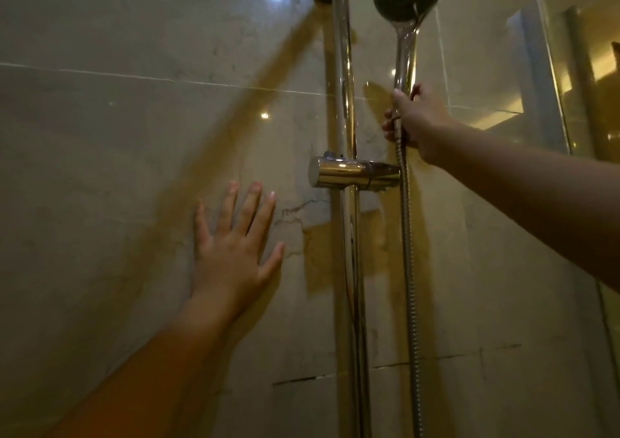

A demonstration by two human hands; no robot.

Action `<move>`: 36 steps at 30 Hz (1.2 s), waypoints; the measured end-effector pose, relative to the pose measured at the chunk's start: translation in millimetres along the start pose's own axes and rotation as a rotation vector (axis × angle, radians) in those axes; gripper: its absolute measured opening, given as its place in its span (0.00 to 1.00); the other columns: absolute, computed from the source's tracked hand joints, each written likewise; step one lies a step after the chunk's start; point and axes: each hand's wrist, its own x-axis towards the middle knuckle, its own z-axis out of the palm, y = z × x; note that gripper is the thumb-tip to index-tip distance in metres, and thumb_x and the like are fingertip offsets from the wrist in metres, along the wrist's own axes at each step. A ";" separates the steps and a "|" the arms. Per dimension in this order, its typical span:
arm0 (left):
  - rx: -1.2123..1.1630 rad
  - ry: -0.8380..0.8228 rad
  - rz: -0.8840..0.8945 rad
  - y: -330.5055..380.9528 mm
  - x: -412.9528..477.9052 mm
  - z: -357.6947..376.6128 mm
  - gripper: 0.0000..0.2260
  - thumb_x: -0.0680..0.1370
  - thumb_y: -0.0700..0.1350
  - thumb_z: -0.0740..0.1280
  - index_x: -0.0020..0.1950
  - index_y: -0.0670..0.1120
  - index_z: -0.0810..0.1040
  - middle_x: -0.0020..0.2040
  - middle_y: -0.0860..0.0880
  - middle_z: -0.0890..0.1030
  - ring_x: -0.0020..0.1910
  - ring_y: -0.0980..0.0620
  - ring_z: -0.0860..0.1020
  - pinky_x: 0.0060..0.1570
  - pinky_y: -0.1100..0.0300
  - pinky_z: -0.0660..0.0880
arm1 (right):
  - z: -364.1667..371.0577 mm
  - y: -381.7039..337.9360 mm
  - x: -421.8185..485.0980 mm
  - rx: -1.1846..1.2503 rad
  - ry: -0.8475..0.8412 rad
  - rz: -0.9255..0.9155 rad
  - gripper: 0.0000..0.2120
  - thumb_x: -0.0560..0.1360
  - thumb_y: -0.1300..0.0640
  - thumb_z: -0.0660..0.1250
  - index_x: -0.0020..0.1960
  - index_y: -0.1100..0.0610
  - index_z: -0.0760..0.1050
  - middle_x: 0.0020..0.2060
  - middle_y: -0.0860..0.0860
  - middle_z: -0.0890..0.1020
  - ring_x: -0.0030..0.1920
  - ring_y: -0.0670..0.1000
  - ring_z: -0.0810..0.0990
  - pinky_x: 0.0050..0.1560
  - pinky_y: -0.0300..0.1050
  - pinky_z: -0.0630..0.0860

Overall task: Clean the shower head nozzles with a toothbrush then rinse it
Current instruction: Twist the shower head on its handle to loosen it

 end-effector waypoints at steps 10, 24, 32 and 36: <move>-0.108 -0.084 -0.068 13.4 0.3 -13.3 0.31 0.76 0.58 0.54 0.75 0.53 0.46 0.78 0.50 0.46 0.76 0.48 0.41 0.70 0.37 0.41 | -59.0 1.5 -70.0 0.119 -0.103 0.278 0.11 0.81 0.56 0.56 0.62 0.59 0.66 0.45 0.54 0.76 0.40 0.48 0.78 0.41 0.41 0.78; -1.820 -0.861 -0.464 265.9 -203.3 -98.9 0.05 0.78 0.43 0.61 0.51 0.50 0.75 0.43 0.53 0.81 0.41 0.56 0.81 0.44 0.62 0.78 | -136.2 71.6 -291.5 0.179 -0.151 0.745 0.13 0.79 0.52 0.58 0.58 0.60 0.70 0.38 0.51 0.76 0.37 0.49 0.78 0.48 0.48 0.75; -1.670 -1.086 -0.627 321.6 -270.1 -103.1 0.04 0.75 0.45 0.64 0.43 0.55 0.73 0.30 0.55 0.75 0.25 0.64 0.74 0.24 0.71 0.69 | -179.0 119.8 -376.9 -0.007 -0.042 0.886 0.10 0.76 0.55 0.64 0.55 0.58 0.72 0.46 0.54 0.80 0.47 0.53 0.81 0.52 0.50 0.78; -1.587 -1.135 -0.685 347.6 -296.0 -113.7 0.05 0.73 0.44 0.66 0.40 0.53 0.73 0.28 0.55 0.74 0.24 0.61 0.72 0.22 0.73 0.66 | -193.9 134.5 -408.6 -0.070 0.036 0.901 0.10 0.74 0.54 0.68 0.48 0.56 0.69 0.38 0.53 0.79 0.42 0.51 0.79 0.52 0.51 0.77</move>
